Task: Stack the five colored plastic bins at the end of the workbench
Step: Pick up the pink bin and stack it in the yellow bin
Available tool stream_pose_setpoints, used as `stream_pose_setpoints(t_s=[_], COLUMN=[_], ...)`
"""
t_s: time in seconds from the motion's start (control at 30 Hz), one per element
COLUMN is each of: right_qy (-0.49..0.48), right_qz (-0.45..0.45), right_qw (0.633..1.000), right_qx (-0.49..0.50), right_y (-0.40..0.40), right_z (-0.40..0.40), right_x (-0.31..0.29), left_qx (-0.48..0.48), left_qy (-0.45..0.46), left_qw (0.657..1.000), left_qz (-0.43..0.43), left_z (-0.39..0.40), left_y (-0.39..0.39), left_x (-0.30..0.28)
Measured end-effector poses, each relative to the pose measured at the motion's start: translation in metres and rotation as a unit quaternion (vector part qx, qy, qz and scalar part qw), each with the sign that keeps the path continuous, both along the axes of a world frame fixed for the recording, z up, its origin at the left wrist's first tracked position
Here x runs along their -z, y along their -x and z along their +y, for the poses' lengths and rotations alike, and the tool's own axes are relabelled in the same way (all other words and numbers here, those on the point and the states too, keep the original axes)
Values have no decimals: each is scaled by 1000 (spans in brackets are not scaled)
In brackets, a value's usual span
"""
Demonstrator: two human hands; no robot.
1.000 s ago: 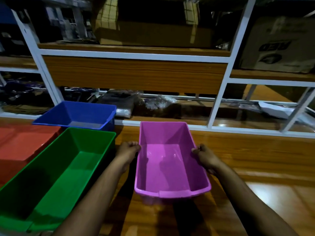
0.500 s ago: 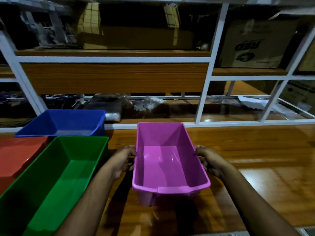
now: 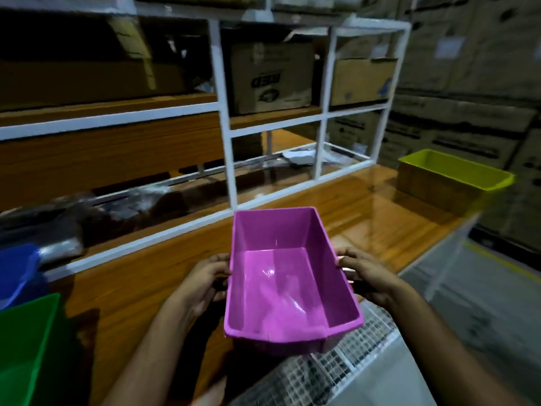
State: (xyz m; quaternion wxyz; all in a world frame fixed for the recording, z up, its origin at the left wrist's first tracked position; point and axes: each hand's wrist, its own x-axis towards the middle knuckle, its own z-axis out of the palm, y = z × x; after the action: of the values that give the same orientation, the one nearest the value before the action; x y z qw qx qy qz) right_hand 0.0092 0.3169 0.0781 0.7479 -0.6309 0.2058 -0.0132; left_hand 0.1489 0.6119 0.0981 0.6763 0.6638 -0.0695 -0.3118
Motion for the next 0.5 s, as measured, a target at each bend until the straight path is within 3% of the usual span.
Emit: stream_pose_setpoints(t_s=[0.23,0.5], right_qy=[-2,-5], right_qz=[-24,-40], right_qw=[994,970], right_qx=[109,241], right_y=[132,322], right_z=[-83,-184], right_x=[-7,-5], left_qx=[113,233], left_qy=[8,2], left_qw=[994,972], left_qz=[-10,-20], left_z=[-121,-296], left_y=[66,195], left_x=[-7,1])
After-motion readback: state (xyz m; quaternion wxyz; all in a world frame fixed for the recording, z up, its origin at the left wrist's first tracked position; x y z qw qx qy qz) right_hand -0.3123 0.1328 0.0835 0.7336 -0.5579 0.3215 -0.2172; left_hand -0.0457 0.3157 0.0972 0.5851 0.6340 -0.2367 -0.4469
